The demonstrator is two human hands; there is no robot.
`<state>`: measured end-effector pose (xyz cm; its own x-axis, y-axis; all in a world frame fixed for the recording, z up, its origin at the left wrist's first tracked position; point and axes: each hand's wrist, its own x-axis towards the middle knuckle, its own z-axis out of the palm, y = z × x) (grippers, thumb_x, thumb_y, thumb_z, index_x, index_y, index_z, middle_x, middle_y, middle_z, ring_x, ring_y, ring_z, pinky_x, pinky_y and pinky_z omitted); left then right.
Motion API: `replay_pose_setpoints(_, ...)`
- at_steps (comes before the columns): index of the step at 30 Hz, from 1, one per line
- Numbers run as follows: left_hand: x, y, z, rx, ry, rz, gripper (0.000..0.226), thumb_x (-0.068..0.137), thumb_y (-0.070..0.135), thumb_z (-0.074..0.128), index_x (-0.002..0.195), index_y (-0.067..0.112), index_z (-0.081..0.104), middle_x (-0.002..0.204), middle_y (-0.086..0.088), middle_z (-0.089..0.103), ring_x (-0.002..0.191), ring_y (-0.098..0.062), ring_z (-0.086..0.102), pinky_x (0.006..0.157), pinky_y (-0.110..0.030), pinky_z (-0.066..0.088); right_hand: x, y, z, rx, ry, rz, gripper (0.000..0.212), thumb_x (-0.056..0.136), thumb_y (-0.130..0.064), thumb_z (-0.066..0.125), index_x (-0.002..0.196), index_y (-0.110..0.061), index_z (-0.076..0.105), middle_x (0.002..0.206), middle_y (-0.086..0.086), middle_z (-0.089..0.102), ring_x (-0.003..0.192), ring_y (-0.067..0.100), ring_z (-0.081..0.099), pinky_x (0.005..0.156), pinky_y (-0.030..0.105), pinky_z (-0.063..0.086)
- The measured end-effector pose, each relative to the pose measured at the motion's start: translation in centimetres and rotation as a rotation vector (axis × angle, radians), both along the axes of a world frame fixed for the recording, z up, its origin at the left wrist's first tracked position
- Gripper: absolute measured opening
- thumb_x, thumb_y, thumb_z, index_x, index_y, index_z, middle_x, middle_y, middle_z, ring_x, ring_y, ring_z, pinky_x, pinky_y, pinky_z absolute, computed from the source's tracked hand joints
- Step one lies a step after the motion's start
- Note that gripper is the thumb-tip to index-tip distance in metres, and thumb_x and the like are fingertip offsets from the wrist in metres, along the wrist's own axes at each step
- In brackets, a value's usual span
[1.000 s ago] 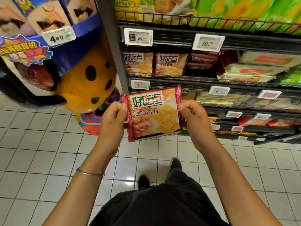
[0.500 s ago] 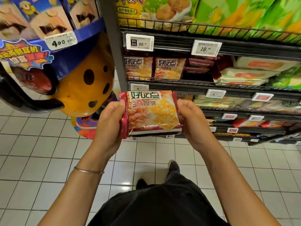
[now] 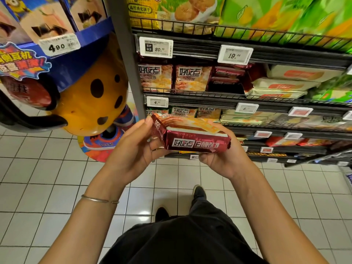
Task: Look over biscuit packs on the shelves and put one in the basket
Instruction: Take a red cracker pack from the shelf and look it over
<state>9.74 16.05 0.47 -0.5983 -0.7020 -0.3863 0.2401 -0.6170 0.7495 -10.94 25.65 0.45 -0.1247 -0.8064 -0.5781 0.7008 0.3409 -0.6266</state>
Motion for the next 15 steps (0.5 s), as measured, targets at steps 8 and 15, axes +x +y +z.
replay_pose_setpoints(8, -0.1, 0.1, -0.8, 0.135, -0.028, 0.0, 0.046, 0.106, 0.044, 0.051, 0.143, 0.016, 0.058, 0.132, -0.016, 0.071, 0.117, -0.036, 0.072, 0.082, -0.043, 0.065, -0.1, 0.2, -0.4, 0.031, 0.067, 0.061, 0.033, 0.106, -0.033, 0.047, 0.117, -0.011, 0.07, 0.078, 0.007, 0.072, 0.051, 0.011, 0.064, 0.044, 0.02, 0.052)
replay_pose_setpoints(15, -0.3, 0.4, -1.1, 0.143, -0.064, 0.031, 0.038, 0.111, 0.039, 0.046, 0.137, 0.016, 0.062, 0.121, -0.014, 0.076, 0.1, -0.03, 0.078, 0.076, -0.04, 0.065, -0.2, 0.5, -0.2, 0.075, 0.078, 0.056, 0.035, 0.109, -0.031, 0.042, 0.122, -0.009, 0.066, 0.064, 0.002, 0.067, 0.049, 0.01, 0.061, 0.044, 0.018, 0.051)
